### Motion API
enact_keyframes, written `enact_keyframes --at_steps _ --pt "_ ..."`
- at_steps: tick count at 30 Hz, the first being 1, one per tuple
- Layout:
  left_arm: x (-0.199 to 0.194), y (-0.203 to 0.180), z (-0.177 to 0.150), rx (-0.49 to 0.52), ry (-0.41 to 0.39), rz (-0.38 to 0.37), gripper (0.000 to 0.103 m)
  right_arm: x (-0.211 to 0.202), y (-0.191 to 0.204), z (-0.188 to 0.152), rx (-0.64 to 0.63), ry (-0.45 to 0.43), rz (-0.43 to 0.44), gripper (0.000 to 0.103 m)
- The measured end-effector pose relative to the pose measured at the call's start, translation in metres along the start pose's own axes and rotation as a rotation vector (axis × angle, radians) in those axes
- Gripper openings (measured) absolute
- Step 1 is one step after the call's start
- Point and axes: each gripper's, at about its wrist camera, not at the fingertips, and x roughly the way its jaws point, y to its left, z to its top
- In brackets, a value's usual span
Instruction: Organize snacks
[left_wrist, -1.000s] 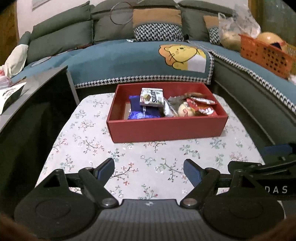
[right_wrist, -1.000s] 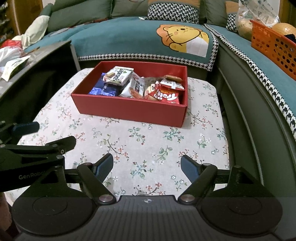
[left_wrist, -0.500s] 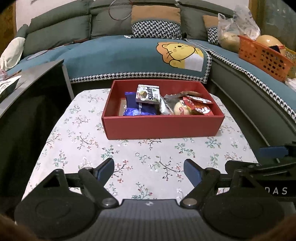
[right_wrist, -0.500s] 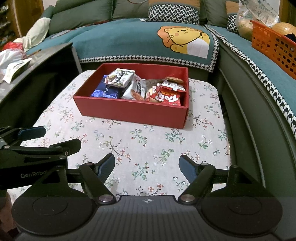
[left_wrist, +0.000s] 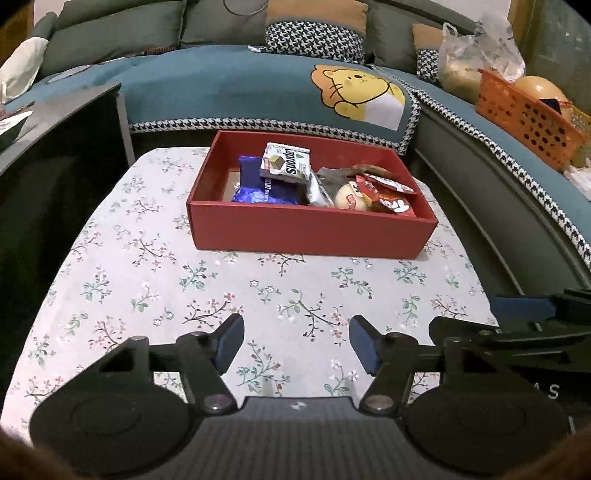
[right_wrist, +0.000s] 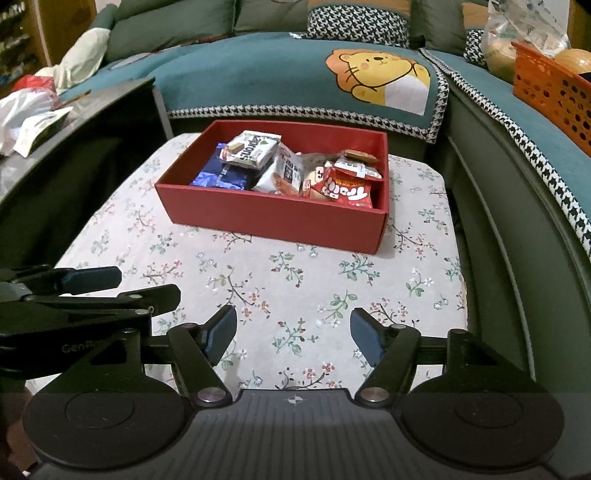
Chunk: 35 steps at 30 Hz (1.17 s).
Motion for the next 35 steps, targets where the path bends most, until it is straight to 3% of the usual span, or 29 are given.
enact_keyframes --at_steps 8,15,22,26,35 --pt "-0.009 -0.006 0.0 0.066 -0.079 0.026 0.103 -0.001 -0.003 0.0 0.011 -0.007 0.005 0.08" --pt "-0.016 -0.007 0.004 0.088 -0.117 0.103 0.103 -0.002 -0.005 0.0 0.022 -0.017 0.007 0.083" --pt "-0.009 0.003 0.005 0.018 -0.064 0.044 0.103 -0.003 -0.006 0.001 0.023 -0.024 0.007 0.083" --pt "-0.006 0.002 0.004 0.031 -0.059 0.029 0.103 -0.003 -0.006 0.001 0.021 -0.021 0.006 0.083" --pt "-0.009 0.004 0.001 0.029 -0.095 0.015 0.103 -0.003 -0.005 0.001 0.027 -0.022 0.017 0.084"
